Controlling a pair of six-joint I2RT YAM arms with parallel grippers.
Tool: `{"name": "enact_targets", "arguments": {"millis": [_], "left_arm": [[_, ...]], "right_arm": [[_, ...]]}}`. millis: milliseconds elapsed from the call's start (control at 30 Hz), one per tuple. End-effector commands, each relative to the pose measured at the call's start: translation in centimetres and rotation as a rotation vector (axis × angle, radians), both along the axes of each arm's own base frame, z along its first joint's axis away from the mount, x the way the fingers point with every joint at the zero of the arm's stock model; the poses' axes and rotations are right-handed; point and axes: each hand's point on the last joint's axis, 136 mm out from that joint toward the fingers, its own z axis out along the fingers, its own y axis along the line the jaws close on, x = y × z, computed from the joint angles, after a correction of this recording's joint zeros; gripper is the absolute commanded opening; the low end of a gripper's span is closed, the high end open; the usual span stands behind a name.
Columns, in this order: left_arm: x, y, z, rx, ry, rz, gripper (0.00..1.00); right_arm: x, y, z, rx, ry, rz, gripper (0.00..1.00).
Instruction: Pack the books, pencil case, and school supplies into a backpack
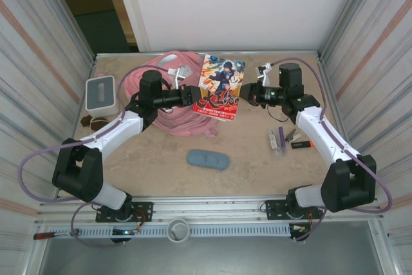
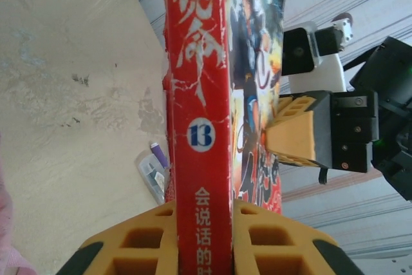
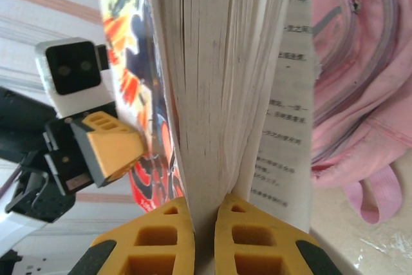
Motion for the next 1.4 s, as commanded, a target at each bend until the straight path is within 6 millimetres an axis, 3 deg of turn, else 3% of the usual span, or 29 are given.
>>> {"name": "enact_targets", "arguments": {"millis": [0,167,400,633,767,900,1000,1067,1167,1300,1367], "left_arm": [[-1.4,0.0,3.1,-0.058,-0.096,-0.053,0.06],[-2.6,0.5,6.4,-0.116,-0.196,-0.057,0.0],[-4.5,1.0,10.4,-0.184,-0.305,-0.092,0.0],[-6.1,1.3,13.6,-0.291,-0.368,-0.136,0.0],[-6.8,1.4,15.2,-0.36,-0.395,-0.175,0.0],[-6.9,1.5,16.0,-0.411,-0.399,-0.201,0.0],[-5.9,1.7,15.6,-0.419,-0.369,-0.178,0.0],[-5.2,1.9,14.9,-0.414,-0.345,-0.155,0.0],[-4.0,2.0,13.5,-0.378,-0.308,-0.122,0.0],[-2.8,1.7,11.1,-0.289,-0.262,-0.089,0.0],[-2.3,1.7,9.8,-0.224,-0.245,-0.063,0.12]], "right_arm": [[1.1,-0.8,-0.1,-0.028,-0.016,-0.029,0.08],[0.6,0.7,0.3,0.01,-0.036,0.037,0.48],[0.1,2.2,2.3,0.057,-0.146,0.073,0.79],[-0.9,3.5,4.8,0.158,-0.238,0.153,0.97],[-1.7,4.9,7.1,0.229,-0.303,0.219,1.0],[-2.9,6.1,10.3,0.304,-0.377,0.282,0.99],[-3.8,6.2,12.6,0.354,-0.432,0.299,0.91],[-4.2,6.1,13.5,0.372,-0.456,0.299,0.79],[-4.2,5.7,14.0,0.374,-0.465,0.275,0.53],[-3.2,5.3,13.3,0.356,-0.42,0.215,0.22],[-2.3,4.9,12.5,0.328,-0.383,0.177,0.14]]}}
